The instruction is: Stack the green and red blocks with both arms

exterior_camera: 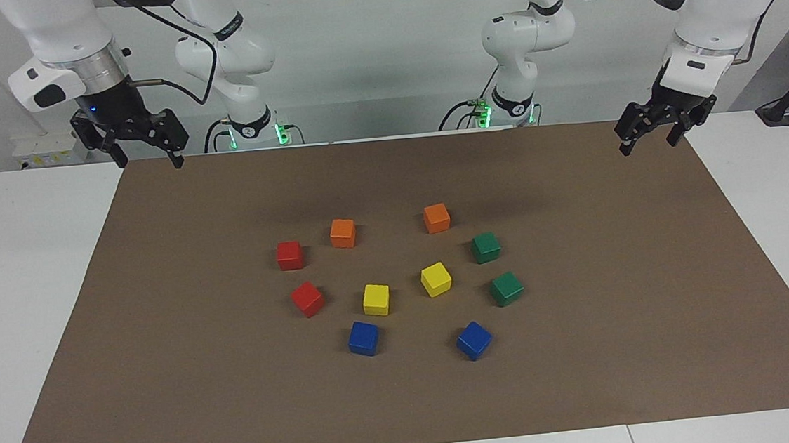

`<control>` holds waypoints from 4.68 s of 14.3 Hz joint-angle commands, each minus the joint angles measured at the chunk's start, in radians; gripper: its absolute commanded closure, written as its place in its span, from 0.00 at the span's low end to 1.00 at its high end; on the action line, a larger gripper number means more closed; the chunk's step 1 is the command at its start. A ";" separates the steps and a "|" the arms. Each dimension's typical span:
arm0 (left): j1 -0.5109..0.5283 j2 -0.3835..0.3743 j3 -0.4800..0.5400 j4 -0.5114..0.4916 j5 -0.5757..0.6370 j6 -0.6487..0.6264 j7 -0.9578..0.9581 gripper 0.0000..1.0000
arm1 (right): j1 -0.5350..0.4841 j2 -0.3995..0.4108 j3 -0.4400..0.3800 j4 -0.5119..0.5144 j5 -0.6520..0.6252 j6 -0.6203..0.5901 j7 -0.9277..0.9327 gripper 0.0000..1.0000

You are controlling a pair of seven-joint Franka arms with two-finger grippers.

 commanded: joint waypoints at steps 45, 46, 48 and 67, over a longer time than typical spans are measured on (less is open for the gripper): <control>-0.443 0.341 0.007 -0.358 0.022 0.660 -0.402 1.00 | 0.225 0.145 0.012 -0.699 0.007 0.923 0.243 0.00; -0.436 0.341 0.008 -0.355 0.022 0.660 -0.383 1.00 | 0.225 0.151 0.012 -0.704 0.007 0.944 0.243 0.00; -0.416 0.338 0.008 -0.344 0.022 0.657 -0.377 1.00 | 0.234 0.157 0.012 -0.708 0.007 0.963 0.245 0.00; 0.212 0.183 0.007 -0.439 0.006 0.596 0.307 1.00 | 0.000 0.248 0.009 -0.441 0.005 0.791 -0.184 0.96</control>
